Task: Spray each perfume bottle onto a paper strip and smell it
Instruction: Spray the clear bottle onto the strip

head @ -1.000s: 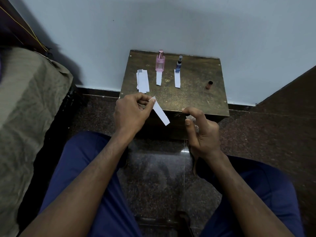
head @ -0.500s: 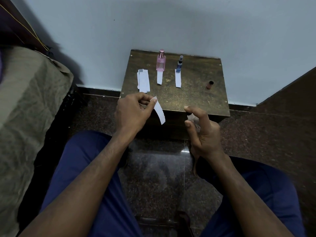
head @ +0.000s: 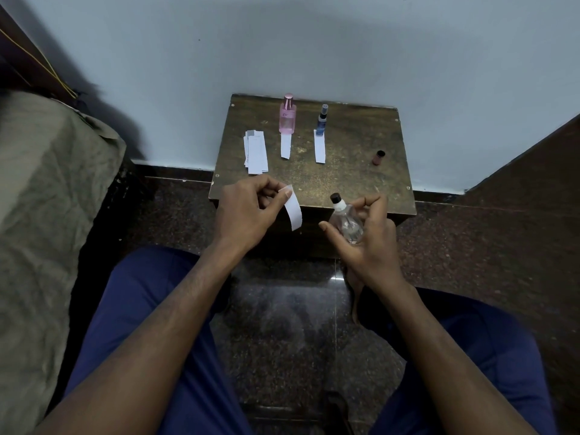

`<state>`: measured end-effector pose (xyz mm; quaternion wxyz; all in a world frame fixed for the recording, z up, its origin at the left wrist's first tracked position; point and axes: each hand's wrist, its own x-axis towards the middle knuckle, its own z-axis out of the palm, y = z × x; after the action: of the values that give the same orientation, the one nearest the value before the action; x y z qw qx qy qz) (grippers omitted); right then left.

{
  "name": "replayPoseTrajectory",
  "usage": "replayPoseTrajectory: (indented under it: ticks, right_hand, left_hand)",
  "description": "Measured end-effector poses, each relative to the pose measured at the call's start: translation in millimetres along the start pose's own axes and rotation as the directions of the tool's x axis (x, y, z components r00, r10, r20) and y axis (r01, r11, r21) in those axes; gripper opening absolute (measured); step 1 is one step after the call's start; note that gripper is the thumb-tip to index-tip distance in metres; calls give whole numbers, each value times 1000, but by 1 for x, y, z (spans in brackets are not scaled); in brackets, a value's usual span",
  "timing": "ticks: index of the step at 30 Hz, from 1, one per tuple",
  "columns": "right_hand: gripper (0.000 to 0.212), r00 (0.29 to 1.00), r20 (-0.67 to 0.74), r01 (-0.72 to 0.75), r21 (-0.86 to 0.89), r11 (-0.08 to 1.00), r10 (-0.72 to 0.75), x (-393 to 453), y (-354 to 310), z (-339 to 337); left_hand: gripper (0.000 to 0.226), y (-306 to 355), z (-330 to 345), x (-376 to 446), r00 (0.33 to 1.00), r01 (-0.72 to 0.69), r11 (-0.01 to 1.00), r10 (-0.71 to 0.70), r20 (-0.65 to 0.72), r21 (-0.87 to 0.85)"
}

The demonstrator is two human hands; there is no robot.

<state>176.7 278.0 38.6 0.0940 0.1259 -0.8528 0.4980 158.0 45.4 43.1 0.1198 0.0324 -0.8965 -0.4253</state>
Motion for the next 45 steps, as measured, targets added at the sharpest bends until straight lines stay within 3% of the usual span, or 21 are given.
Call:
replayPoseTrajectory:
  ticks: [4, 9, 14, 18, 24, 29, 34, 45]
  right_hand:
    - [40, 998, -28, -55, 85, 995, 57, 3, 2, 1]
    - [32, 998, 50, 41, 25, 999, -43, 11, -1, 1]
    - [34, 999, -29, 31, -79, 996, -34, 22, 10, 0]
    - [47, 999, -39, -33, -119, 992, 28, 29, 19, -5]
    - [54, 998, -1, -66, -201, 977, 67, 37, 32, -3]
    - [39, 998, -58, -16, -253, 967, 2, 59, 39, -8]
    - [44, 986, -163, 10, -207, 978, -45, 89, 48, -16]
    - [48, 964, -264, -93, -175, 980, 44, 181, 89, -22]
  left_hand:
    - [16, -1, 3, 1, 999, -29, 999, 30, 37, -23]
    - [14, -5, 12, 5, 993, -70, 997, 71, 93, -14]
    - [12, 4, 12, 4, 915, -398, 898, 375, 146, 187]
    - [10, 7, 13, 4, 887, -457, 857, 461, 43, 239]
    - [10, 0, 22, 9, 932, -344, 935, 328, 155, 87]
    - [8, -2, 29, 10, 871, -401, 916, 373, 320, 22]
    - [7, -15, 37, 18, 880, -265, 964, 231, 415, 27]
    - [11, -18, 62, 40, 842, -193, 981, 164, 514, 3]
